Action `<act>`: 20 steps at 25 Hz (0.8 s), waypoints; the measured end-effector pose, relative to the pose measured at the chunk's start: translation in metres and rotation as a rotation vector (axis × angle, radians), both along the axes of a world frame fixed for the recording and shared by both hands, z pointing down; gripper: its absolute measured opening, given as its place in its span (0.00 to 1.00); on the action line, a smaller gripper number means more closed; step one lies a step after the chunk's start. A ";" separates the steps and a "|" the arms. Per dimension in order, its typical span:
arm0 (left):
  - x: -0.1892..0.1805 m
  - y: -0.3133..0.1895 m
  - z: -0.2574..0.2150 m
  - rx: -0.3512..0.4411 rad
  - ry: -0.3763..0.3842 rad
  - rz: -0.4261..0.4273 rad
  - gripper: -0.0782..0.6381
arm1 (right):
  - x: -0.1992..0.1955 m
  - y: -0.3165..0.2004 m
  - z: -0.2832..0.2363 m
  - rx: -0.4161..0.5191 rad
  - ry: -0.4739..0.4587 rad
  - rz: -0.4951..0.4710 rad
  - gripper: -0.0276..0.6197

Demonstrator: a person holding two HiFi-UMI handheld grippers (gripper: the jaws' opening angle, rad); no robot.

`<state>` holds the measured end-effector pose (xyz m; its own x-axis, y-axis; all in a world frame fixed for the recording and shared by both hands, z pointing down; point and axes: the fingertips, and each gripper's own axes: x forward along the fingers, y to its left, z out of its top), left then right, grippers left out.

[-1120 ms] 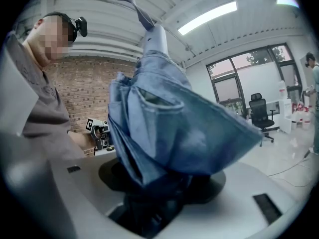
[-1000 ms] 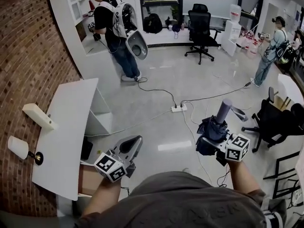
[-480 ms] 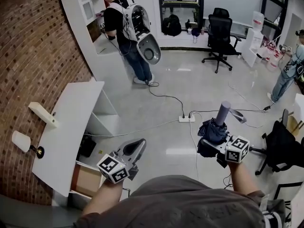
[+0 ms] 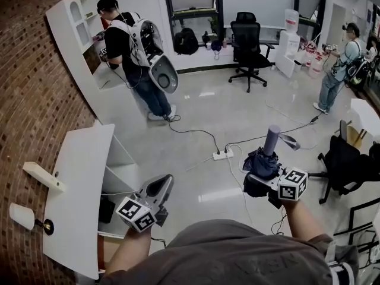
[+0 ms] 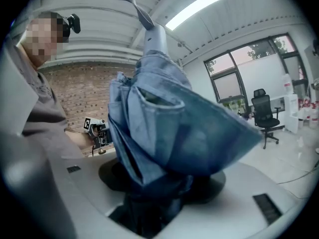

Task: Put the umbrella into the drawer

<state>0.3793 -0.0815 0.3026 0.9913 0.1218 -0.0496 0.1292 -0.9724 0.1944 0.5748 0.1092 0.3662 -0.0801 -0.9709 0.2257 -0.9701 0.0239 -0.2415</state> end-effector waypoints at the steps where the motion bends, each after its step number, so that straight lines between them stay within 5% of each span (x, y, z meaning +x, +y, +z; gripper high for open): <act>1: -0.001 -0.004 0.000 0.000 0.005 0.004 0.11 | 0.000 -0.001 -0.001 0.001 0.001 0.014 0.41; 10: -0.008 -0.023 0.004 -0.022 0.028 -0.049 0.11 | 0.005 -0.032 -0.013 -0.045 0.091 -0.048 0.41; 20: -0.086 -0.059 0.018 -0.032 0.043 -0.354 0.11 | -0.034 -0.164 -0.033 -0.096 0.234 -0.420 0.41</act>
